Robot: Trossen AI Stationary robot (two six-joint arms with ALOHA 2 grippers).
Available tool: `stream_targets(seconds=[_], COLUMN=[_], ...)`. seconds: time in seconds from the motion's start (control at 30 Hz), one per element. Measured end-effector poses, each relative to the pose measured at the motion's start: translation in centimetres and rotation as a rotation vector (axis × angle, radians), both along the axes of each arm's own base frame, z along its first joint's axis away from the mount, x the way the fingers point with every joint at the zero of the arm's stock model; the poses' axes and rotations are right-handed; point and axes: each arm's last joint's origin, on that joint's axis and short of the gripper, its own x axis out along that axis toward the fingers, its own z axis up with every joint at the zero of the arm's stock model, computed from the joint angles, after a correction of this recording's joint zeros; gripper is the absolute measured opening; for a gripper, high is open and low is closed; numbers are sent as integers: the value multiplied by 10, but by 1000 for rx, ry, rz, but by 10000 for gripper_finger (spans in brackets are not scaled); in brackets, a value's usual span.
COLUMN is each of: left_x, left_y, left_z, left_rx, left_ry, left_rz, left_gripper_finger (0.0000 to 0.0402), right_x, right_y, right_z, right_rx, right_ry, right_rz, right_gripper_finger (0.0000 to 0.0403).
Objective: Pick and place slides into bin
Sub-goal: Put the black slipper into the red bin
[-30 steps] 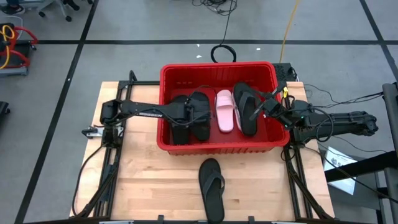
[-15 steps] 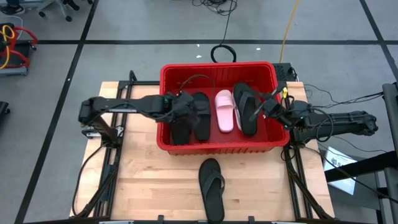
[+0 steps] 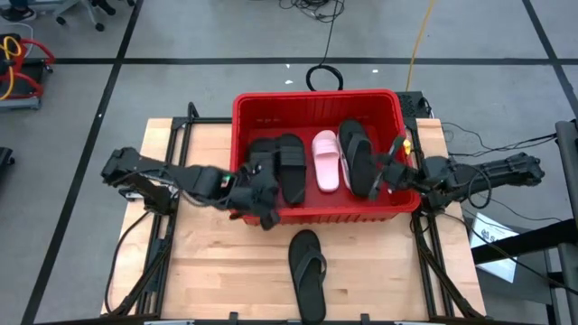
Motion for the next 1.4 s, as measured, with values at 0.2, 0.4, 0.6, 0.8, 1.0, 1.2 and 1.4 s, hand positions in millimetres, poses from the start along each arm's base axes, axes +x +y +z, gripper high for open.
stream_targets(seconds=[0.2, 0.4, 0.6, 0.8, 1.0, 1.2, 1.4], left_x=[-9, -20, -35, -49, -57, -61, -61], left_y=[-32, -60, -90, -110, -121, -126, -129], left_z=[0, 1, 1, 1, 2, 3, 1], left_rx=[6, 23, -9, -35, -67, -77, -69], left_ry=[-21, -28, -42, -88, -148, -179, -179], left_rz=[-52, -136, -199, -172, -97, -65, -67], left_gripper_finger=[106, 106, 106, 106, 106, 106, 106], right_x=[0, -3, -9, -16, -23, -25, -16], right_y=[24, 51, 84, 120, 150, 171, 181], right_z=[-9, -15, -24, -26, -5, -11, -32], right_rx=[59, 261, 441, 610, 650, 693, 716], right_ry=[66, 102, 174, 278, 344, 570, 676], right_rz=[305, 536, 698, 825, 929, 866, 765], right_gripper_finger=[0, 0, 0, 0, 0, 0, 0])
